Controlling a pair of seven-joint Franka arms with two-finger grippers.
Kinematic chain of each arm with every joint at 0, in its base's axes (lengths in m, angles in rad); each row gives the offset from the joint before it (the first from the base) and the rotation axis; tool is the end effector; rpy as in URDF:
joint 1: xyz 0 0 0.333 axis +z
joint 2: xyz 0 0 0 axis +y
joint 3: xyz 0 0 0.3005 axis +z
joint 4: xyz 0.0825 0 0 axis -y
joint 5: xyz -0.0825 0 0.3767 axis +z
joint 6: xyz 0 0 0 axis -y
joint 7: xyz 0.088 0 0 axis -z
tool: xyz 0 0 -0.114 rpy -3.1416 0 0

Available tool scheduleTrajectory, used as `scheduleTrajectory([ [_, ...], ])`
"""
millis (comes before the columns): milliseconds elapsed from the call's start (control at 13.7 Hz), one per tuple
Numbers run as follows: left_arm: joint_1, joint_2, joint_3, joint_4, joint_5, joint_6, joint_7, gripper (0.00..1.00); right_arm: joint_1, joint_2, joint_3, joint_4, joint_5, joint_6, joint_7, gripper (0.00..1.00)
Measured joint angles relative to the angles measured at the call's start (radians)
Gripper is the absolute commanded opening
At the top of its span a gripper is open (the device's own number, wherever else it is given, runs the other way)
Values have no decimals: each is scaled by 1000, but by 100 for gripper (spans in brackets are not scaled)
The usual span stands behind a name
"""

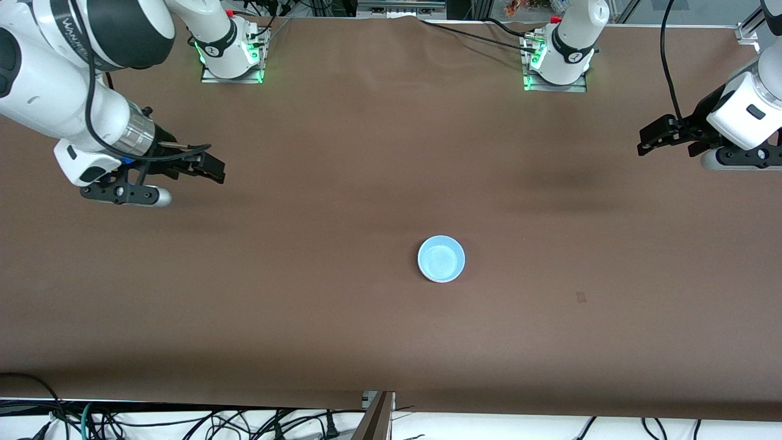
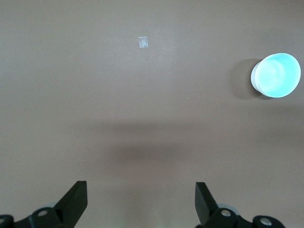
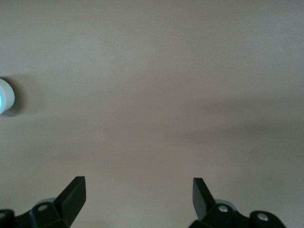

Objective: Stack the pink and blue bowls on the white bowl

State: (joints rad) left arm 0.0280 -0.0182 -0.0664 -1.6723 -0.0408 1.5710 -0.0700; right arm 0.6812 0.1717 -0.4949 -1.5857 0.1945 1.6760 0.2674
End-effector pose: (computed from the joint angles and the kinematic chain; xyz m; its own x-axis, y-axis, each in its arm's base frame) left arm 0.5369 -0.0256 0.5650 0.9958 0.0318 -0.0856 0.0348 -0.9988 0.0335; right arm 0.5756 0.1480 0.5171 0.9912 -0.0992 -0.0882 -0.1071 -0.9901 -0.0903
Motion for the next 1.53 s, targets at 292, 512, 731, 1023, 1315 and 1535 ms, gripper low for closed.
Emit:
scheduleTrajectory([
  [292, 0, 0, 0, 0, 0, 0, 0, 100, 1, -5, -7, -30, -5, 50, -10, 99],
  [512, 0, 0, 0, 0, 0, 0, 0, 100, -10, -6, -30, -32, -36, 56, -10, 99],
  [731, 0, 0, 0, 0, 0, 0, 0, 100, -124, -8, 38, -41, -49, 56, -51, 99],
  [1023, 0, 0, 0, 0, 0, 0, 0, 100, -379, -44, 312, -78, -128, 67, -66, 99],
  [1315, 0, 0, 0, 0, 0, 0, 0, 100, -460, -127, 398, -177, -157, 89, -128, 99],
  [1535, 0, 0, 0, 0, 0, 0, 0, 100, -476, -149, 385, -180, -159, 89, -164, 99],
])
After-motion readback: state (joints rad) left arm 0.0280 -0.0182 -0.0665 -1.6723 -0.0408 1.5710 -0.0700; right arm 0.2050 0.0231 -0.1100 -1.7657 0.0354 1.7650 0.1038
